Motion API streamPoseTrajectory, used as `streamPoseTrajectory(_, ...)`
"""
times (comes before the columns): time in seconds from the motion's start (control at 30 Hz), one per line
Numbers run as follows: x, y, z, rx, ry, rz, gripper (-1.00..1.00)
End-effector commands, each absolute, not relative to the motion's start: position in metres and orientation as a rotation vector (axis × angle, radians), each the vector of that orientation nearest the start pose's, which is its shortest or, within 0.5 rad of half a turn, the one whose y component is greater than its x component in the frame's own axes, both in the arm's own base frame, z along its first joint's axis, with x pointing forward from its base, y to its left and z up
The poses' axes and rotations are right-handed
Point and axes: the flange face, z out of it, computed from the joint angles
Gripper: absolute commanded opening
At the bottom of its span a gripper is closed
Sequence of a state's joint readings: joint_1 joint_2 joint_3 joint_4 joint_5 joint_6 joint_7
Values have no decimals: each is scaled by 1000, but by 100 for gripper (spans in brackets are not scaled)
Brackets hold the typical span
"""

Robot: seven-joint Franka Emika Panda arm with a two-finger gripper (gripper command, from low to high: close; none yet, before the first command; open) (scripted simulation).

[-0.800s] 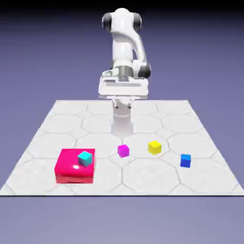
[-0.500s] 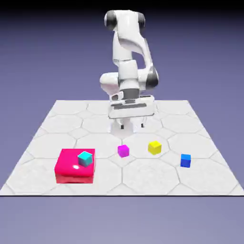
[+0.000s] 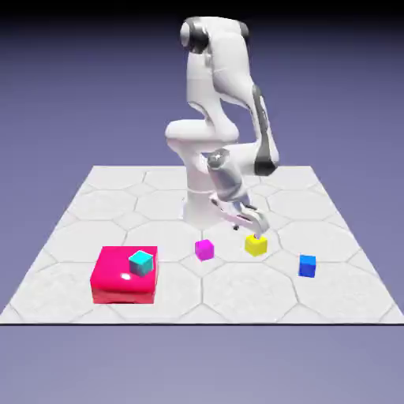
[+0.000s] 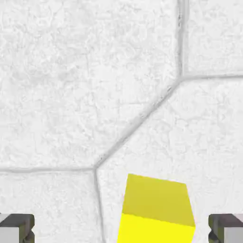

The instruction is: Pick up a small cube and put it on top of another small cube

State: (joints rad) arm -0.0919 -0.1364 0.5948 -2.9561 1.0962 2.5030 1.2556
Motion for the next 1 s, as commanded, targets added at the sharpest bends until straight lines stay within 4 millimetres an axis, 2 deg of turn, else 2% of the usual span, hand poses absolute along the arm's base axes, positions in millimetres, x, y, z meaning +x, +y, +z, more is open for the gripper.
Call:
streamPoseTrajectory(0.0,251,122,180,-1871,2334,764,0)
streamPoseTrajectory(0.03,251,122,180,-1871,2334,764,0)
streamPoseTrajectory(0.2,249,133,150,-1864,2316,771,0)
streamPoseTrajectory(0.4,238,142,116,-1871,2334,764,0)
streamPoseTrajectory(0.43,238,142,116,-1871,2334,764,-100)
streamPoseTrajectory(0.47,238,142,116,-1871,2334,764,-100)
streamPoseTrajectory(0.63,249,134,148,-1863,2316,771,-100)
streamPoseTrajectory(0.8,251,123,177,-1870,2331,765,-100)
streamPoseTrajectory(0.87,251,122,180,-1871,2334,764,-100)
streamPoseTrajectory(0.97,280,155,185,-1939,2319,780,-100)
